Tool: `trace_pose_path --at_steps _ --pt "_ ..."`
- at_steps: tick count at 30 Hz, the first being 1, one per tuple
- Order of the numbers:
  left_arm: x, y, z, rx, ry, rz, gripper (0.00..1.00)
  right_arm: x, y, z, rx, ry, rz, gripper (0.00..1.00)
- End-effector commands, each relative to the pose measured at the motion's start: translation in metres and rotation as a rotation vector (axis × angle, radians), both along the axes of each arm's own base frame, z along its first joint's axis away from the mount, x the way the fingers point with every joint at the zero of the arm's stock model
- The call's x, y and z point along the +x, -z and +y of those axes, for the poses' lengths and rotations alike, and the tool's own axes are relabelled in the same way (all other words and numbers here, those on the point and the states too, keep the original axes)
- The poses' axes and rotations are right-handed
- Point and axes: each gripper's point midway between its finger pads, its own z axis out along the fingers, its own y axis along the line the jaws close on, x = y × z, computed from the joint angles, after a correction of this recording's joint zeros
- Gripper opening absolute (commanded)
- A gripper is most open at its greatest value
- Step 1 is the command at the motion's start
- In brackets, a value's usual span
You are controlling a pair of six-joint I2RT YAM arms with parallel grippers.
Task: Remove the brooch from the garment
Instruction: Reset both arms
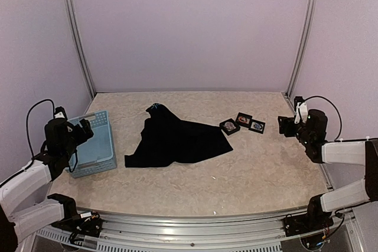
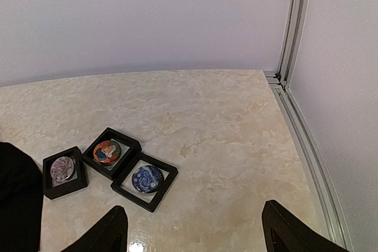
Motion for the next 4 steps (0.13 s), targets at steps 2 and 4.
trace_pose_path --at_steps 2,4 --pt "-0.0053 0.0105 0.0006 0.010 -0.012 0.034 0.99 -0.0005 -0.0090 0.0008 -0.003 -0.007 -0.034 0.80" --pt "-0.0060 0.0082 0.0019 0.009 -0.026 0.027 0.99 -0.0011 -0.0083 0.0008 -0.002 -0.007 -0.032 0.81"
